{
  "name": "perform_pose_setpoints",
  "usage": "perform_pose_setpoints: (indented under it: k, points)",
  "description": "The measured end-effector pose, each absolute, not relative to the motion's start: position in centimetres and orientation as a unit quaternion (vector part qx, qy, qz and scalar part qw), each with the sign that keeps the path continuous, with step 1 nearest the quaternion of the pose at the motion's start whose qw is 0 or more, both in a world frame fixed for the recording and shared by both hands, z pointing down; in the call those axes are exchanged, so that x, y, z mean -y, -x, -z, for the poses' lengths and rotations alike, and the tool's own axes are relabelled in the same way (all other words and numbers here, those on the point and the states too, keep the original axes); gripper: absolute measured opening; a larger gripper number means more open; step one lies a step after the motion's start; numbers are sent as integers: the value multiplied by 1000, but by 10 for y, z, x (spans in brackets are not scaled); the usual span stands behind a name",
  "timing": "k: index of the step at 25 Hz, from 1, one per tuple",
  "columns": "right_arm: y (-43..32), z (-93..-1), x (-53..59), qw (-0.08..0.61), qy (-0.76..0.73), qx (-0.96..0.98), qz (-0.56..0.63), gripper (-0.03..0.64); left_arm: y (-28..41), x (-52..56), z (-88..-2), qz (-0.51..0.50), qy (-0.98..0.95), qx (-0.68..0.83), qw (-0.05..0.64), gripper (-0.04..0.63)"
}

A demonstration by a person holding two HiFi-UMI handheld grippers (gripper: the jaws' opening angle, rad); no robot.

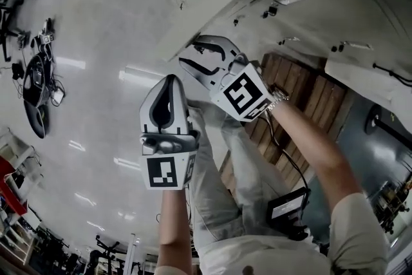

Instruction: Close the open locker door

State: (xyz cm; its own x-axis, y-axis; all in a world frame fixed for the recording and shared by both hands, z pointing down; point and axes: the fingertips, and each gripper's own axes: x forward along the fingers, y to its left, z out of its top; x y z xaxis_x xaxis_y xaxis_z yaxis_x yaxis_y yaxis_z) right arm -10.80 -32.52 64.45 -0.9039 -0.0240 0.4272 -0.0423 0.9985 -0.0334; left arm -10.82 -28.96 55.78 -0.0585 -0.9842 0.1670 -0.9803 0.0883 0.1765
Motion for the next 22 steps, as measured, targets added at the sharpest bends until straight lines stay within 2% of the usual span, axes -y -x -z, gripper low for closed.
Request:
perform_pose_setpoints:
  k: [9, 22]
  points:
    - [157, -643, 360, 207, -117, 970, -45, 160, 163, 309, -571, 2, -715, 684, 147, 8]
    - [204, -639, 409, 158, -237, 955, -79, 163, 221, 357, -569, 3, -770, 626, 122, 8]
